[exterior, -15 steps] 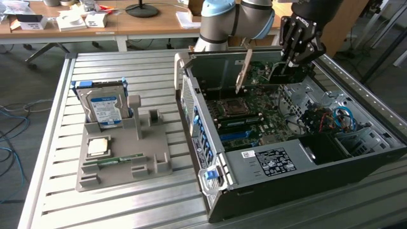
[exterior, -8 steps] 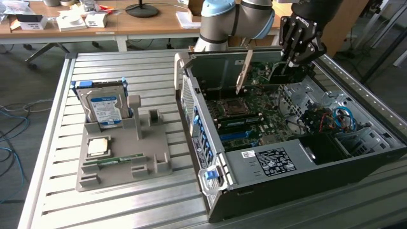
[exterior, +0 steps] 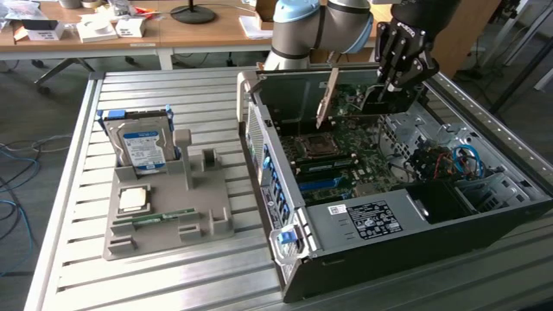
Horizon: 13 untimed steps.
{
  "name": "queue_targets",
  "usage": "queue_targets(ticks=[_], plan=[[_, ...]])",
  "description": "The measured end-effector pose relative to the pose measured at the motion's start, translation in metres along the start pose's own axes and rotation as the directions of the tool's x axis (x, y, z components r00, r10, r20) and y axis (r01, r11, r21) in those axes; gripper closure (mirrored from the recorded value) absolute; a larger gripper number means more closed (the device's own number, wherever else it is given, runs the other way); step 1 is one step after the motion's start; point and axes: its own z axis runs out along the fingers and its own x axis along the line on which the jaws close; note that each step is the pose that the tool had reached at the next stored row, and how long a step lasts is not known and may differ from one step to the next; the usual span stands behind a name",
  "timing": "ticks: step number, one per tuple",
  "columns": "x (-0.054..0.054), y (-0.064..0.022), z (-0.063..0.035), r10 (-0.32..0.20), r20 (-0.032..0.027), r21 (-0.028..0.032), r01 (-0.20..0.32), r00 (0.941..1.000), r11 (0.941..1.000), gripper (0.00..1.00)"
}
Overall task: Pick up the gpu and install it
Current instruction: 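Insert the gpu into the slot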
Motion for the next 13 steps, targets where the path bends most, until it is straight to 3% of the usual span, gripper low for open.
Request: queue_targets(ticks=[13], plan=[[0.0001, 0.0001, 0.004, 0.0, 0.0001, -0.0001, 0.0, 1.0, 1.0, 0.74]])
